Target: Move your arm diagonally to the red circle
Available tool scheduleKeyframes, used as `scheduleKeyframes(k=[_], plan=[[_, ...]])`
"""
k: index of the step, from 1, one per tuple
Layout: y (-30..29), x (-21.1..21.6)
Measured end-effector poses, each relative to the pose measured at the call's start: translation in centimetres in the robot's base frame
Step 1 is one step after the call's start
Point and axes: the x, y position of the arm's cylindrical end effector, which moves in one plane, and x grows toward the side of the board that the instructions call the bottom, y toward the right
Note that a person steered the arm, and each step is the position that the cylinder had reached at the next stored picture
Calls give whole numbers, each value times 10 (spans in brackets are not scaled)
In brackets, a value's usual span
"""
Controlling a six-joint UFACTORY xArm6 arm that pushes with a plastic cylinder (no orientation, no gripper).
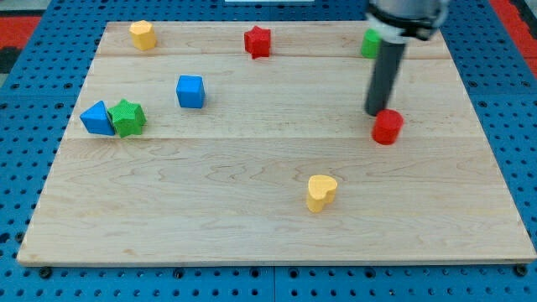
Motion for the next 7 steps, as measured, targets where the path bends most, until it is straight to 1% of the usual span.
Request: scheduleKeyframes(k=[1,2,3,4,7], plan=[[-29,-2],[-30,-10],[-49,-25],[-69,-25],[-69,-22]])
